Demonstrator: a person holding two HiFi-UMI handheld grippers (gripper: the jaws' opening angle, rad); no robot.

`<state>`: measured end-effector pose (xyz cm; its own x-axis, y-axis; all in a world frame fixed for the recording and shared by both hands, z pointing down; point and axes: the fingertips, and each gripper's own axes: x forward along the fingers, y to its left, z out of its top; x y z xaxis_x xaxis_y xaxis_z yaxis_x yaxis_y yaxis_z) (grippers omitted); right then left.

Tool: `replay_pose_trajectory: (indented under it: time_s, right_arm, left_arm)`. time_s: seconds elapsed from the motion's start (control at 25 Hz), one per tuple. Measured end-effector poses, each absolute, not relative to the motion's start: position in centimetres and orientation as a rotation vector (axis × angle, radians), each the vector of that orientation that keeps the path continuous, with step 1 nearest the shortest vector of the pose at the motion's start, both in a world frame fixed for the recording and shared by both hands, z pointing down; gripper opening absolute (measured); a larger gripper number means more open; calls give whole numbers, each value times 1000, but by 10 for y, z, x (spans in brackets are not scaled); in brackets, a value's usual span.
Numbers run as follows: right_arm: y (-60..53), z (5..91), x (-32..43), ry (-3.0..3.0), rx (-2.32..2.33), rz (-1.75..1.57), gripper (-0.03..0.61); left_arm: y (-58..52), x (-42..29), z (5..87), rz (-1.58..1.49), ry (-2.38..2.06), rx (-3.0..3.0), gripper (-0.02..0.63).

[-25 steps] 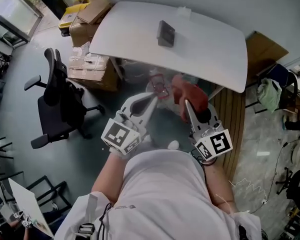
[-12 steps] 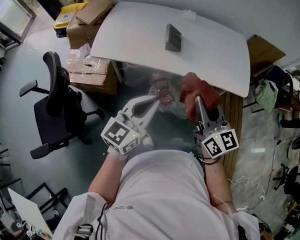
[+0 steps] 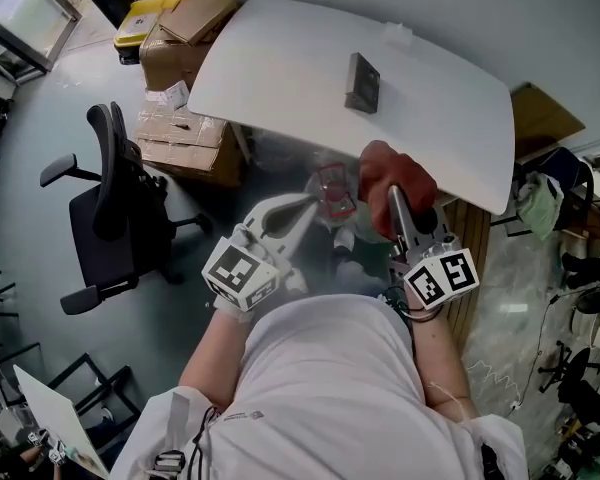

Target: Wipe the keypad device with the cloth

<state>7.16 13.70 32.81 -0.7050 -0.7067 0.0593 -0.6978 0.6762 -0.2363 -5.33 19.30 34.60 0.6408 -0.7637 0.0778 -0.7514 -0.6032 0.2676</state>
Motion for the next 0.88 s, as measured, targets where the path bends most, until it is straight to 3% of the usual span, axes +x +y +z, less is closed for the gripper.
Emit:
replay_pose_trajectory:
  time_s: [0.88]
  right_arm:
    - [-54,369,106,2870,-966,-672,54]
  left_arm:
    - [19,-2,369,144,-1426,2444,12]
